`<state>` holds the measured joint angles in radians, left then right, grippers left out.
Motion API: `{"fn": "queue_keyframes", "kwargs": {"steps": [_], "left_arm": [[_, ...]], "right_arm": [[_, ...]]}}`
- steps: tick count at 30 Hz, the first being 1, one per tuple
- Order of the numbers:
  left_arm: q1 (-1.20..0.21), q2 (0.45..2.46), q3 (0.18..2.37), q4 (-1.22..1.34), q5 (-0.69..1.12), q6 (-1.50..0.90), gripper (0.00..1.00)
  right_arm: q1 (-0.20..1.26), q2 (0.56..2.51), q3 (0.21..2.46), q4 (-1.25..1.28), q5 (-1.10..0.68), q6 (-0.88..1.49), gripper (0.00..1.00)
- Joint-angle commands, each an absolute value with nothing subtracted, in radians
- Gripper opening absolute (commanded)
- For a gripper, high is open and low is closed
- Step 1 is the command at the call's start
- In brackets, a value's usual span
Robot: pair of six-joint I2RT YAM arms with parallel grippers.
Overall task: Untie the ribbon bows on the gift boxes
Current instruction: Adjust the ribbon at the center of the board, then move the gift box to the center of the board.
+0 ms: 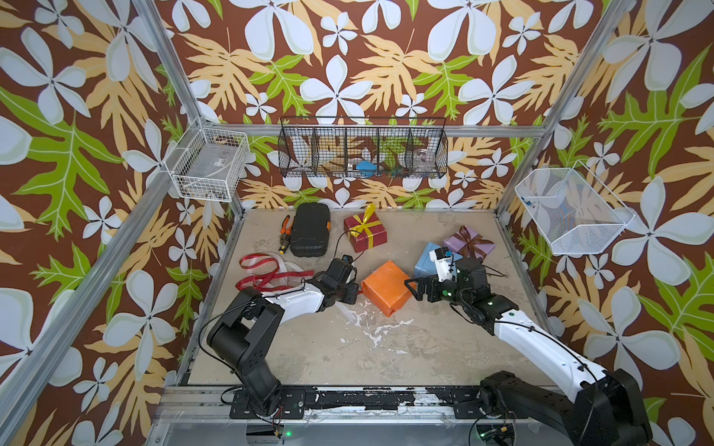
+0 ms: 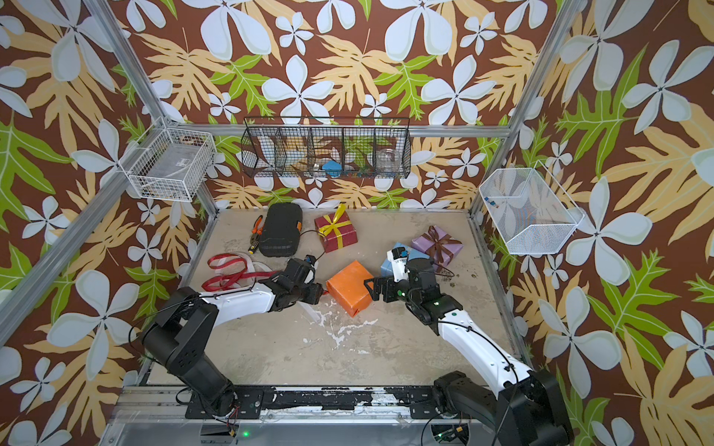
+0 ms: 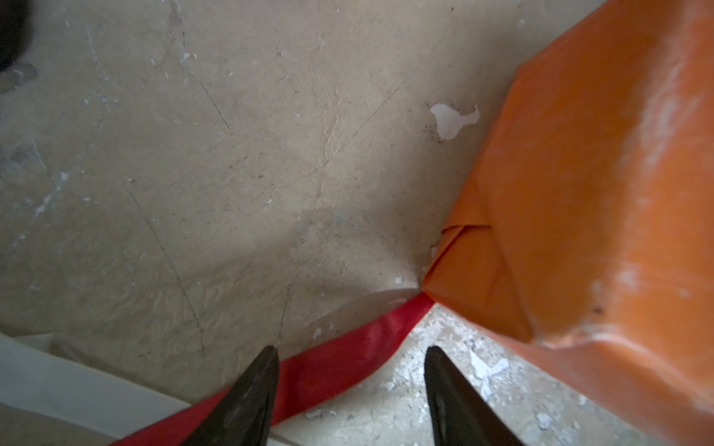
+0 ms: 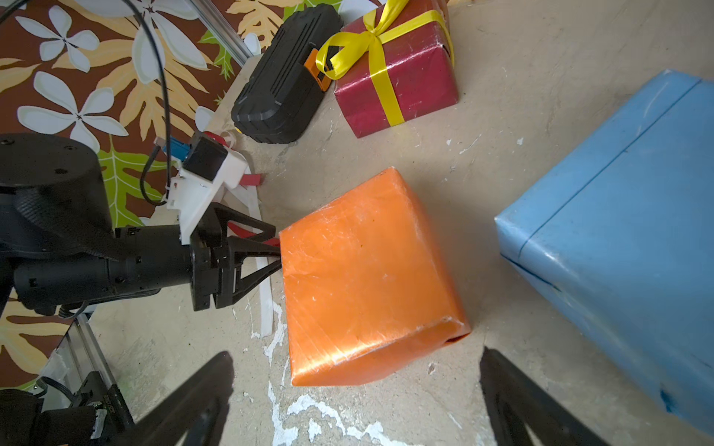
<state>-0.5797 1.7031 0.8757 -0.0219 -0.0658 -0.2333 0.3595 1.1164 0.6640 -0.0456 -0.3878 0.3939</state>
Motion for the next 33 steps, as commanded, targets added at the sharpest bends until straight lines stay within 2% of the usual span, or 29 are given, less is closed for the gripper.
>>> {"fn": "queue_keyframes", "kwargs": {"steps": [1,4,7,8,9,12,17,19,26,30,33], "left_arm": [[-0.58,1.743,0.9,-0.012,-0.108,-0.199,0.56],[-0.581,1.778,0.909,-0.025,-0.099,-0.198,0.46],[-0.581,1.79,0.892,-0.016,-0.065,-0.203,0.2],[-0.581,1.788,0.884,-0.015,-0.059,-0.206,0.05],[-0.581,1.781,0.876,-0.013,-0.062,-0.211,0.0],[-0.579,1.727,0.827,0.013,-0.079,-0.229,0.0],[-0.565,1.607,0.752,0.046,-0.104,-0.267,0.0],[-0.552,1.58,0.732,0.046,-0.116,-0.285,0.0],[-0.475,1.532,0.589,0.152,-0.052,-0.371,0.0],[-0.385,1.461,0.489,0.232,-0.003,-0.423,0.0],[-0.284,1.391,0.422,0.276,0.037,-0.462,0.0]], "right_arm": [[0.36,1.117,0.666,-0.061,-0.378,0.4,1.0],[0.36,1.109,0.669,-0.066,-0.373,0.402,1.0],[0.361,1.098,0.671,-0.072,-0.365,0.393,1.0],[0.364,1.095,0.671,-0.072,-0.364,0.391,1.0],[0.372,1.095,0.672,-0.075,-0.36,0.389,1.0],[0.431,1.1,0.674,-0.083,-0.331,0.38,0.96],[0.54,1.125,0.682,-0.092,-0.314,0.396,0.69],[0.601,1.134,0.692,-0.095,-0.279,0.404,0.63],[0.791,1.264,0.704,-0.036,-0.188,0.435,0.59],[0.832,1.36,0.711,0.003,-0.172,0.42,0.61],[0.836,1.429,0.719,0.015,-0.088,0.402,0.62]]}}
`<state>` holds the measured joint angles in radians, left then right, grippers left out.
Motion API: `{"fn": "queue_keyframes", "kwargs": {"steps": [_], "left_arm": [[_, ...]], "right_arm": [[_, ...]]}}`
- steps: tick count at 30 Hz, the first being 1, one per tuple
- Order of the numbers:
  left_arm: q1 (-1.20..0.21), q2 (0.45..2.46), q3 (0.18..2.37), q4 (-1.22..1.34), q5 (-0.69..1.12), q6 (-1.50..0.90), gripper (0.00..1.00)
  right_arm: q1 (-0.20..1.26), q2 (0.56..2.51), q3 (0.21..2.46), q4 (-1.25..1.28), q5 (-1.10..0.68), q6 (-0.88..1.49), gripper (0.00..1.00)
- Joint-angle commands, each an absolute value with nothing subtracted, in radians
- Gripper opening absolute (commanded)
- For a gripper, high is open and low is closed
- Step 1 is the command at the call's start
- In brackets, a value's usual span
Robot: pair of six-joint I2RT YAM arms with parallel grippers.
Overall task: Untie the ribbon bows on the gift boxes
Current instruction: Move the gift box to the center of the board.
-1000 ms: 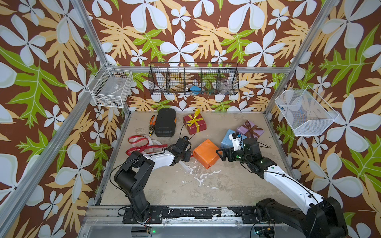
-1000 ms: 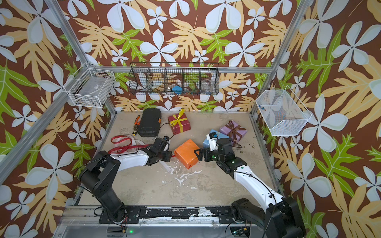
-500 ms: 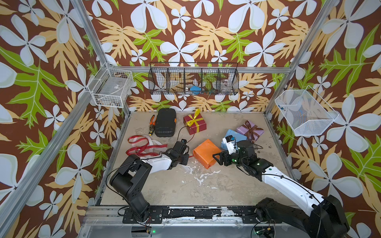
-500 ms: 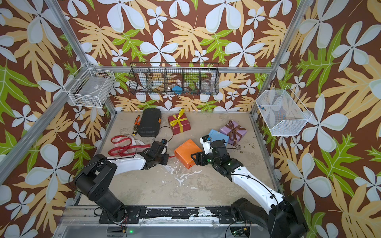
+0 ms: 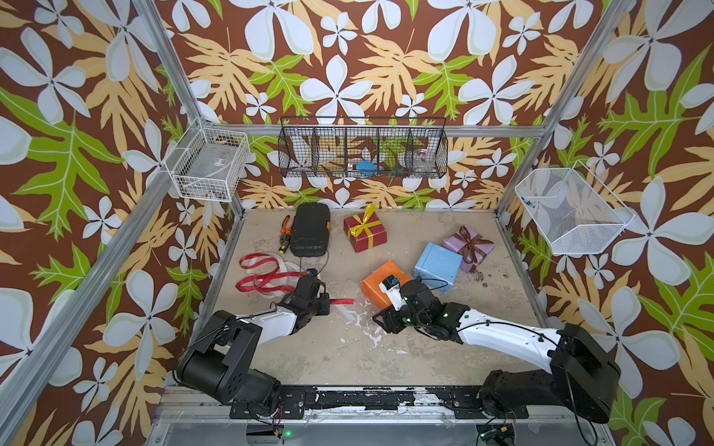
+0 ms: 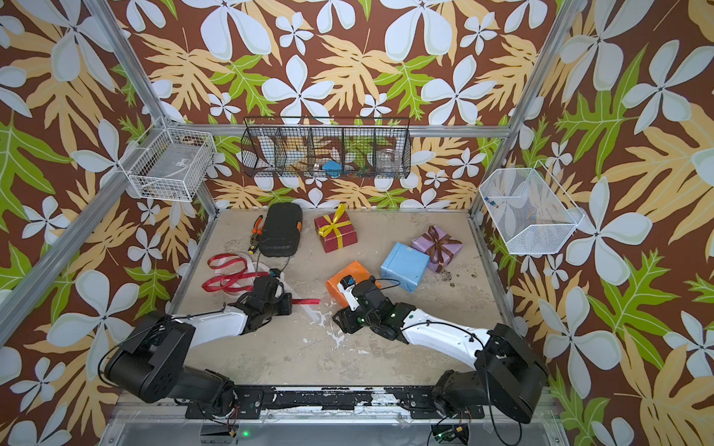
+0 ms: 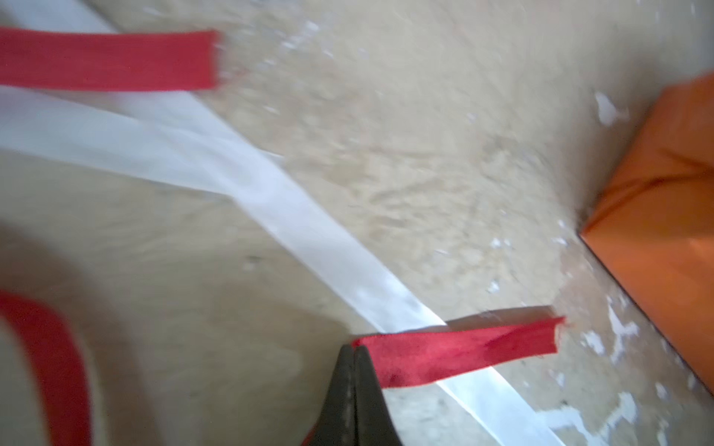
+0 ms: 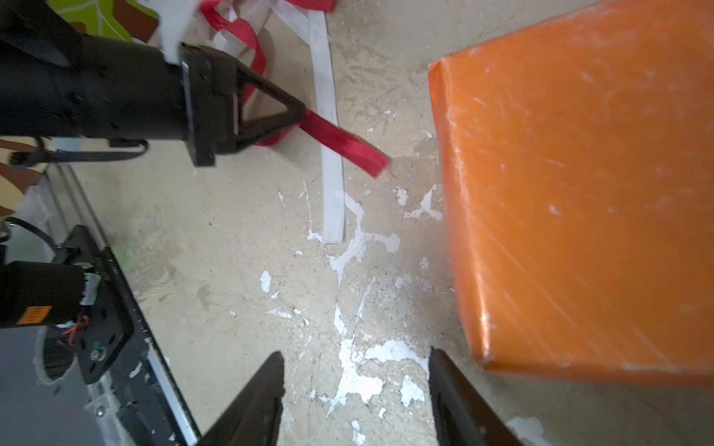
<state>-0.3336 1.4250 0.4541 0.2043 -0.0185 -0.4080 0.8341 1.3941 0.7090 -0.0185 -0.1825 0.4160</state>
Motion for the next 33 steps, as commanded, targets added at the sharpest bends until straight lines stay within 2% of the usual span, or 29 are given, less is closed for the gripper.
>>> {"fn": "queue_keyframes", "kwargs": {"steps": [1,5,6,7,8,9,23,27,33], "left_arm": [[-0.259,1.367,0.408,0.282,0.038,-0.469,0.0],[-0.226,1.303,0.394,0.267,-0.027,-0.491,0.01],[-0.225,1.297,0.401,0.251,-0.051,-0.496,0.2],[-0.225,1.291,0.412,0.226,-0.08,-0.503,0.55],[-0.225,1.286,0.423,0.203,-0.104,-0.513,0.96],[-0.225,1.281,0.429,0.193,-0.112,-0.519,0.99],[-0.227,1.252,0.534,0.249,0.173,-0.603,1.0],[-0.227,1.318,0.622,0.267,0.203,-0.601,1.0],[-0.227,1.47,0.775,0.311,0.269,-0.61,1.0]], "right_arm": [[0.837,1.457,0.729,0.017,-0.059,0.391,0.62],[0.832,1.566,0.797,0.015,0.051,0.367,0.65],[0.825,1.587,0.817,0.01,0.066,0.366,0.65],[0.811,1.616,0.839,0.006,0.078,0.364,0.65],[0.794,1.639,0.856,0.008,0.085,0.364,0.66],[0.778,1.656,0.87,0.013,0.089,0.361,0.66],[0.595,1.838,1.069,0.101,0.158,0.399,0.69],[0.52,1.838,1.08,0.135,0.159,0.436,0.7],[0.458,1.807,1.171,0.053,0.04,0.358,0.7]]}}
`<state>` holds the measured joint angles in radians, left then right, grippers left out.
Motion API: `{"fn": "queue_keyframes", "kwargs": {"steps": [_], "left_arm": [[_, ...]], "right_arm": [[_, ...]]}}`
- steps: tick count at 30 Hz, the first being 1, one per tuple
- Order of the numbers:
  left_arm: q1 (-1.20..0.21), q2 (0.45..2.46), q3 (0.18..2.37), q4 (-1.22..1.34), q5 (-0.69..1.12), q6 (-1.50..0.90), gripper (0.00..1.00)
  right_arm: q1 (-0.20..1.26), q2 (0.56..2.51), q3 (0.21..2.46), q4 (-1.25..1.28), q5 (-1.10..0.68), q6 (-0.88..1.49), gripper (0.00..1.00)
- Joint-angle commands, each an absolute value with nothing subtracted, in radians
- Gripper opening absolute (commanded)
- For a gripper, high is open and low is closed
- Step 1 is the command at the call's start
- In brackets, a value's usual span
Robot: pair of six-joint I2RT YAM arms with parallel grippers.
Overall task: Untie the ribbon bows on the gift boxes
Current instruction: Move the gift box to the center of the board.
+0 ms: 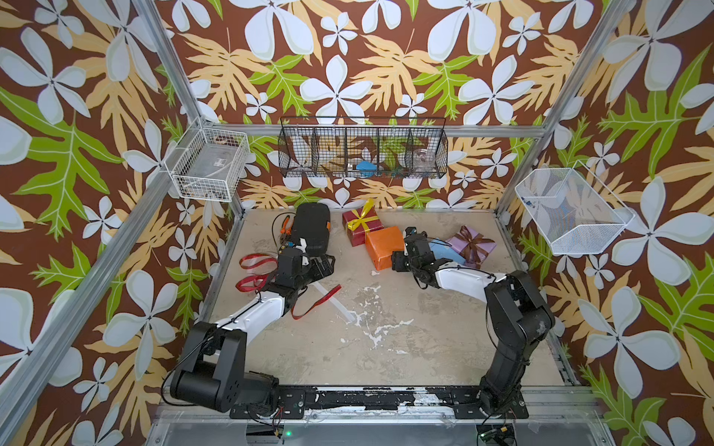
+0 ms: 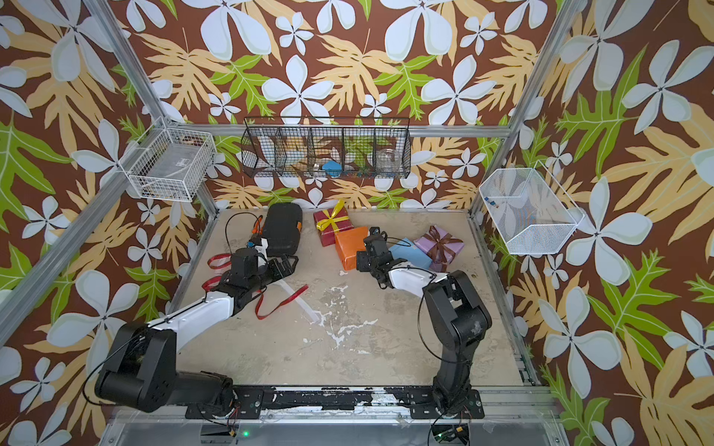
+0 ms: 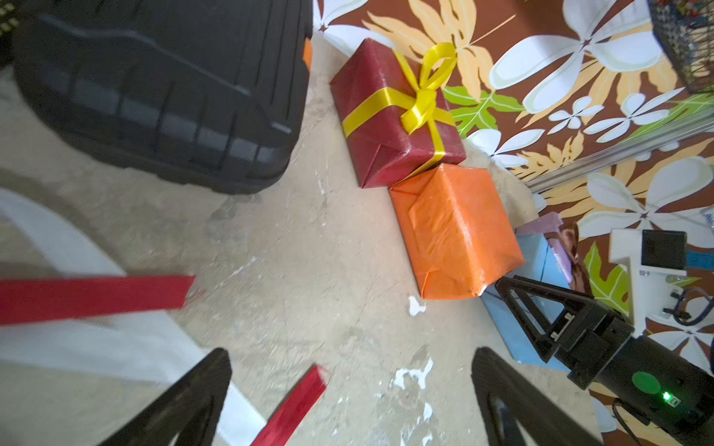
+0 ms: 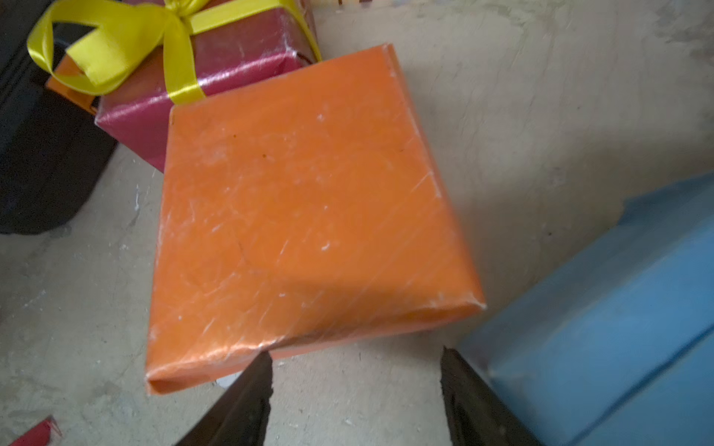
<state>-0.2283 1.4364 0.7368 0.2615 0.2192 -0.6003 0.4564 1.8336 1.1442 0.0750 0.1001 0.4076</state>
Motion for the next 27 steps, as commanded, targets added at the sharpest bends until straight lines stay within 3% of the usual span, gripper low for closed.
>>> {"fn": "queue_keyframes", "kwargs": {"steps": [1,6,12,27], "left_arm": [[-0.227,1.493,0.795,0.327,0.275,-0.615,1.0],[-0.227,1.612,0.89,0.439,0.297,-0.645,1.0],[-0.228,1.712,0.931,0.576,0.332,-0.686,1.0],[-0.226,1.601,0.727,0.69,0.35,-0.696,1.0]], "right_arm": [[0.456,1.787,1.175,0.058,0.04,0.339,0.71],[0.438,1.778,1.239,0.124,-0.036,0.277,0.71],[0.424,1.978,1.466,0.152,-0.137,0.202,0.75],[0.383,2.456,2.049,-0.043,-0.343,0.196,0.78]]}}
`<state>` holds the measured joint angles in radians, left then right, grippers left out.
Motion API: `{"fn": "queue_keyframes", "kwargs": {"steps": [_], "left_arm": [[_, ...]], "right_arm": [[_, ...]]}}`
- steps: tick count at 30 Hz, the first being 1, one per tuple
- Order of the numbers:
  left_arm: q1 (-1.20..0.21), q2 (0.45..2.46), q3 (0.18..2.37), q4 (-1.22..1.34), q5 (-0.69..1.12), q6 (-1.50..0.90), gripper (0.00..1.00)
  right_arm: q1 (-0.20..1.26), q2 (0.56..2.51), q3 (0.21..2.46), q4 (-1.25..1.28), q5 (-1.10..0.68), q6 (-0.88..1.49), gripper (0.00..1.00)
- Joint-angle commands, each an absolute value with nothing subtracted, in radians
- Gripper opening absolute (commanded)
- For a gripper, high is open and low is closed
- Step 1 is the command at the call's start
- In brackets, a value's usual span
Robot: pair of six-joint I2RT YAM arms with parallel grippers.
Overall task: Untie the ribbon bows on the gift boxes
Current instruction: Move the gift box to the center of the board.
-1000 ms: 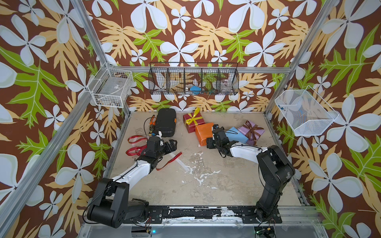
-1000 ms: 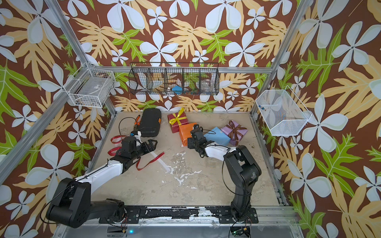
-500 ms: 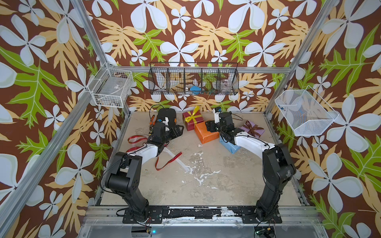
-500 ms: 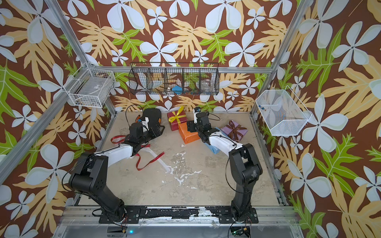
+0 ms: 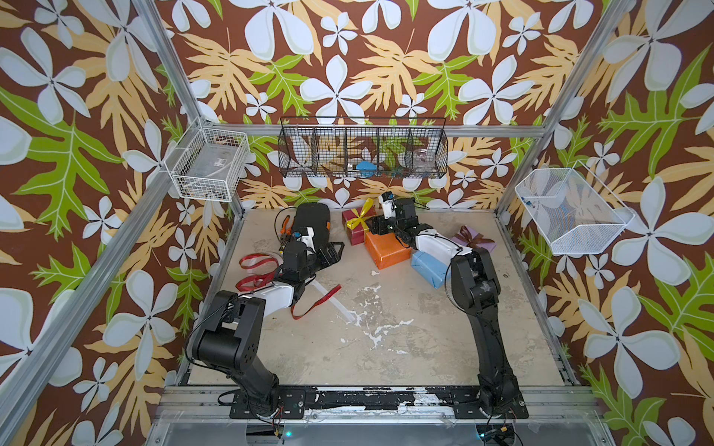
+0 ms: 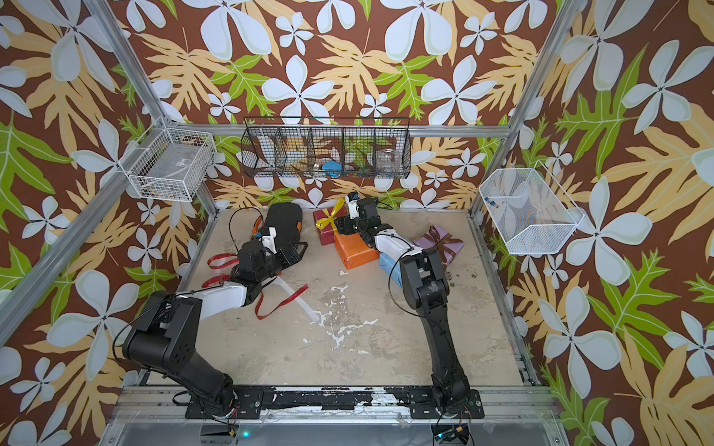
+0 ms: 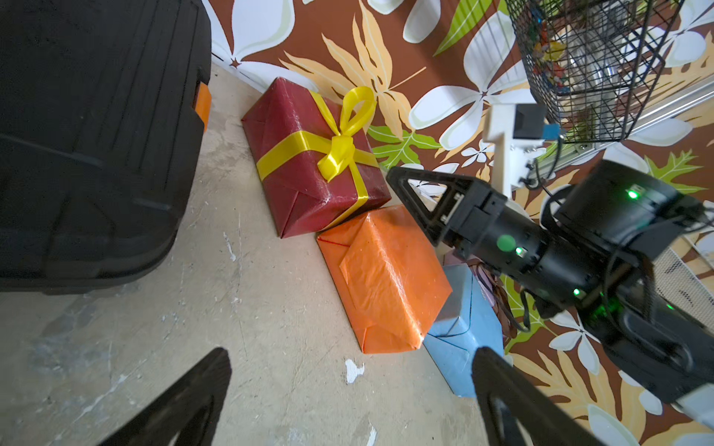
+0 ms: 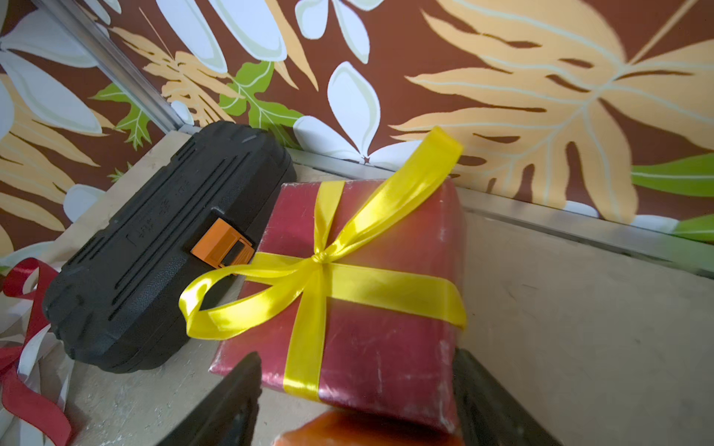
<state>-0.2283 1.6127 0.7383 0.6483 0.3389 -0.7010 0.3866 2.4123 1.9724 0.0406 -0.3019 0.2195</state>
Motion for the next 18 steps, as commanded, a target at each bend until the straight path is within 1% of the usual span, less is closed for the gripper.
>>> {"fn": "queue_keyframes", "kwargs": {"steps": [1,4,8,11,15,18], "left_arm": [[-0.226,1.595,0.72,0.692,0.349,-0.696,1.0],[-0.226,1.583,0.715,0.686,0.346,-0.693,1.0],[-0.226,1.558,0.713,0.672,0.336,-0.686,1.0],[-0.226,1.546,0.712,0.661,0.329,-0.681,1.0],[-0.226,1.54,0.709,0.66,0.322,-0.679,1.0],[-0.225,1.546,0.71,0.659,0.316,-0.676,1.0]], "right_arm": [[0.382,2.49,2.102,-0.079,-0.329,0.192,0.77],[0.376,2.572,2.229,-0.177,-0.303,0.188,0.76],[0.374,2.58,2.215,-0.16,-0.272,0.186,0.77],[0.376,2.594,2.226,-0.169,-0.327,0.188,0.77],[0.385,2.601,2.222,-0.169,-0.463,0.168,0.66],[0.41,2.586,2.208,-0.186,-0.483,0.1,0.62]]}}
